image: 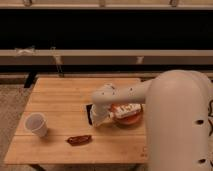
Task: Push the eraser across the table
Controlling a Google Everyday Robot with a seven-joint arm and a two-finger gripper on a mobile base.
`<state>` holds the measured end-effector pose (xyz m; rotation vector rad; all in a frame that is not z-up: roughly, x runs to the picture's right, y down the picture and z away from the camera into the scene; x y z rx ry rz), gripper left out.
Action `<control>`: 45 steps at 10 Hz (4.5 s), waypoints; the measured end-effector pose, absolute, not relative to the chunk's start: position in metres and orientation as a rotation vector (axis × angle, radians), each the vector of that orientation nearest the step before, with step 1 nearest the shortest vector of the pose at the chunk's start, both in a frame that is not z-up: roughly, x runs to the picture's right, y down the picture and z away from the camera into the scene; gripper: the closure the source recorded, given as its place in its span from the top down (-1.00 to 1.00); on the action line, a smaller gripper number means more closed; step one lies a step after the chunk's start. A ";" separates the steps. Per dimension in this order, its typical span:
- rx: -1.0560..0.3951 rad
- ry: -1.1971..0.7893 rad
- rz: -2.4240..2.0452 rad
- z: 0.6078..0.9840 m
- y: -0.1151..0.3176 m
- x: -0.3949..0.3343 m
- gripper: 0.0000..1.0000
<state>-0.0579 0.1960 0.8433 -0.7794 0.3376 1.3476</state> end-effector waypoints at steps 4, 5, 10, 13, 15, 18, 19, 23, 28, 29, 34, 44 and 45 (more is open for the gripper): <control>-0.764 0.329 1.343 0.859 0.171 -0.068 -1.00; -0.763 0.325 1.336 0.863 0.165 -0.075 -1.00; -0.749 0.309 1.301 0.878 0.140 -0.107 -1.00; -0.738 0.314 1.293 0.887 0.130 -0.113 -1.00; -0.734 0.320 1.286 0.893 0.128 -0.116 -1.00; -0.726 0.335 1.287 0.905 0.124 -0.115 -1.00; -0.720 0.338 1.289 0.910 0.121 -0.114 -1.00; -0.714 0.340 1.292 0.914 0.119 -0.113 -1.00; -0.692 0.335 1.321 0.930 0.099 -0.102 -1.00; -0.685 0.331 1.330 0.935 0.092 -0.098 -1.00; -0.668 0.312 1.364 0.939 0.079 -0.094 -1.00; -0.650 0.225 1.411 0.942 0.052 -0.075 -1.00; -0.652 0.194 1.402 0.930 0.046 -0.068 -1.00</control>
